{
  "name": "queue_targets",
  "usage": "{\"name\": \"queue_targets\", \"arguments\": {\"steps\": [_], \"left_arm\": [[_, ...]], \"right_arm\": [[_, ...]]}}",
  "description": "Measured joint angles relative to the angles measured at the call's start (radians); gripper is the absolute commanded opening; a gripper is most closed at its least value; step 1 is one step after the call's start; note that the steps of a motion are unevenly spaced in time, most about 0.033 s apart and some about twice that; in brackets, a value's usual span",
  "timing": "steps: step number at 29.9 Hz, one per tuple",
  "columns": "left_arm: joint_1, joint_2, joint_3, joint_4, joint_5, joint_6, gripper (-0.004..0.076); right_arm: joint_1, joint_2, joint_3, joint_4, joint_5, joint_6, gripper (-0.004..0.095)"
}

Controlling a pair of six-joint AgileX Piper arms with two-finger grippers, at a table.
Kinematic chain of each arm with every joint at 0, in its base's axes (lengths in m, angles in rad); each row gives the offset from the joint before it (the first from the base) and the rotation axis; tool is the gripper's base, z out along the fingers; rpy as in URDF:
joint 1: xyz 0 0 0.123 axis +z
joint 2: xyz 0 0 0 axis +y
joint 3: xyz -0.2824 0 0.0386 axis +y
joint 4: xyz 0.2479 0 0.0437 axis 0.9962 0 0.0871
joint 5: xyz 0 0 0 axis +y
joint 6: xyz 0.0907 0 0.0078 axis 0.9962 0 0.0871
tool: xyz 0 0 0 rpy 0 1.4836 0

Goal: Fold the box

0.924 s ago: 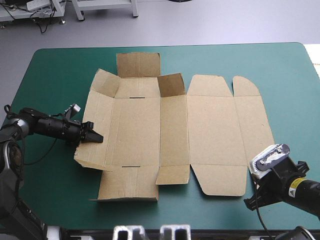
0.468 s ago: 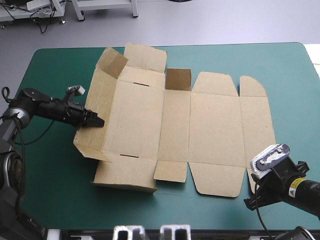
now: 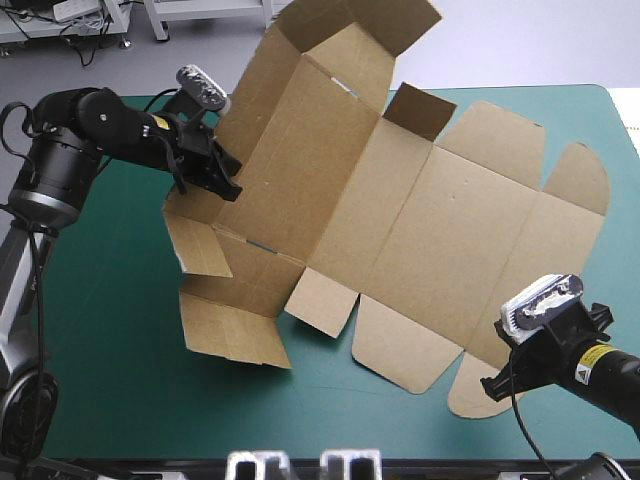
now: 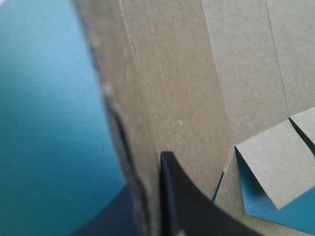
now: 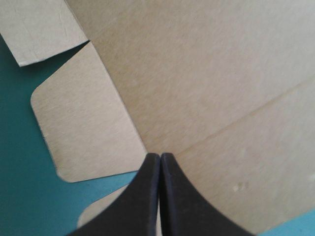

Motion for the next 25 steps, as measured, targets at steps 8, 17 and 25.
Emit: {"name": "queue_targets", "arguments": {"steps": [8, 17, 25], "left_arm": [[-0.325, -0.002, -0.068, 0.439, 0.005, 0.047, -0.001], [-0.435, -0.009, -0.068, 0.65, -0.05, 0.035, -0.001], [-0.475, -0.014, 0.042, 0.745, -0.271, 0.021, -0.001]], "right_arm": [[0.0, 0.0, -0.109, -0.037, -0.107, -0.001, -0.0025], [0.0, 0.072, -0.401, -0.146, -0.063, 0.003, -0.0025], [0.0, 0.303, -0.748, -0.226, 0.084, -0.002, -0.0025]]}}
